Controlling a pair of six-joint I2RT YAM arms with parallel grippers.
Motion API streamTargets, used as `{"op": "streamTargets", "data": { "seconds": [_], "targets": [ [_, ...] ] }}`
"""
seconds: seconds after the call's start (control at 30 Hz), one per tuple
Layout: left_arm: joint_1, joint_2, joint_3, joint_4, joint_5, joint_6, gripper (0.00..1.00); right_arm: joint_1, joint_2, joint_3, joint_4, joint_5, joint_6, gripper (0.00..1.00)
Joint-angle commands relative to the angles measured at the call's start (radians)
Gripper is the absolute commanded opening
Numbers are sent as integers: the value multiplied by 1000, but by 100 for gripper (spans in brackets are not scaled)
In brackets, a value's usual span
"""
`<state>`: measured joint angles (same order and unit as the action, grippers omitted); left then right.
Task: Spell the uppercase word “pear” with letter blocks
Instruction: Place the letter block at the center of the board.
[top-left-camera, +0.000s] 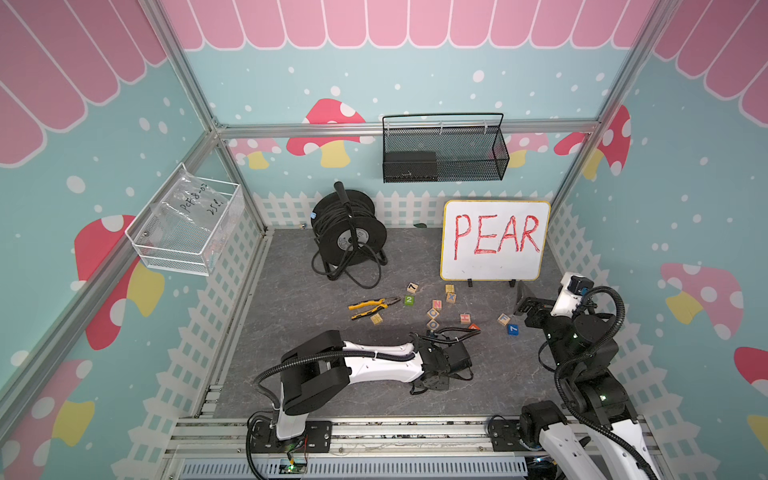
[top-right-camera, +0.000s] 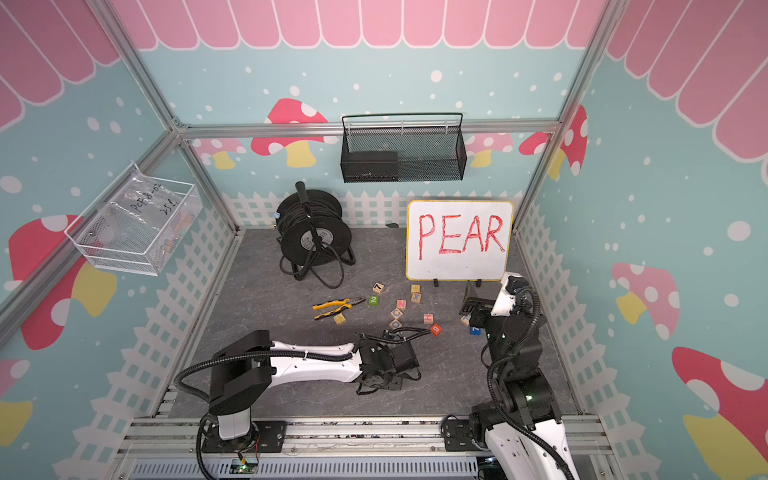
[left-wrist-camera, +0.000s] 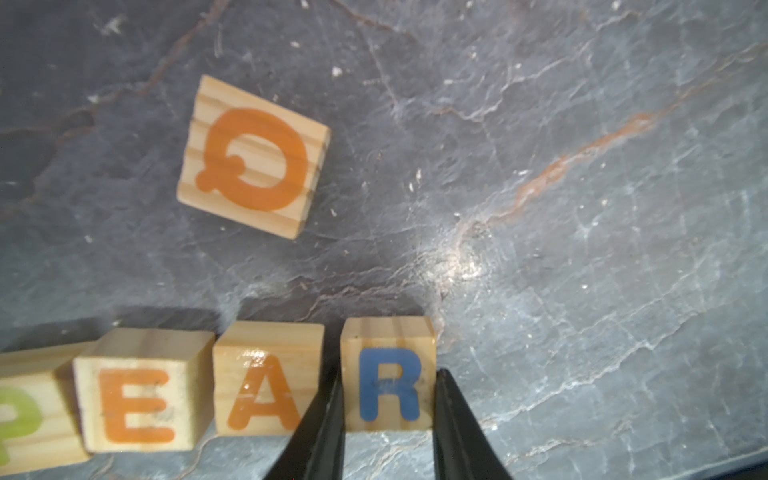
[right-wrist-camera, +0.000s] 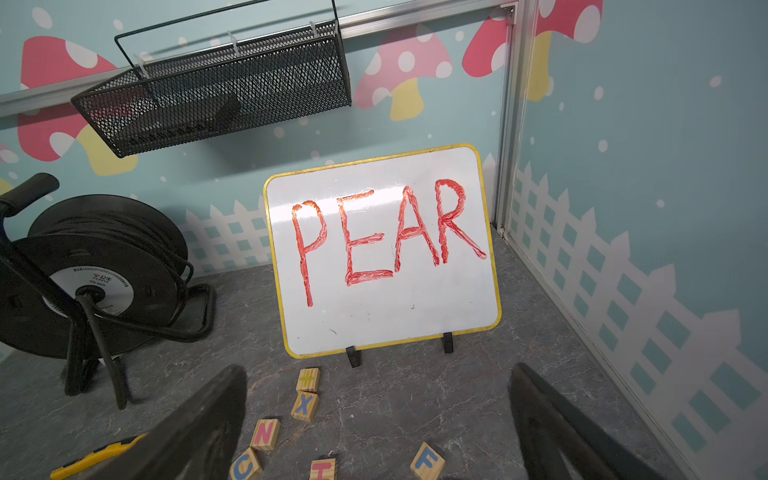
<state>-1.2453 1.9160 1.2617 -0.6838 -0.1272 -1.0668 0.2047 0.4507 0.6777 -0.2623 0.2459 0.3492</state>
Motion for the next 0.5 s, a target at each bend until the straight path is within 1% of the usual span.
{"op": "streamTargets", "data": {
  "seconds": [0.0,0.27,0.47],
  "targets": [
    [-5,-25,0,-26,-27,-21,36,2,-4,-5,9,9,6,100],
    [-32,-17,58,-82,-74,1,43,2,-1,-6,10,11,4,99],
    [-63,-13,111,-140,-134,12,49,2,2,-6,9,17,4,100]
  ]
}}
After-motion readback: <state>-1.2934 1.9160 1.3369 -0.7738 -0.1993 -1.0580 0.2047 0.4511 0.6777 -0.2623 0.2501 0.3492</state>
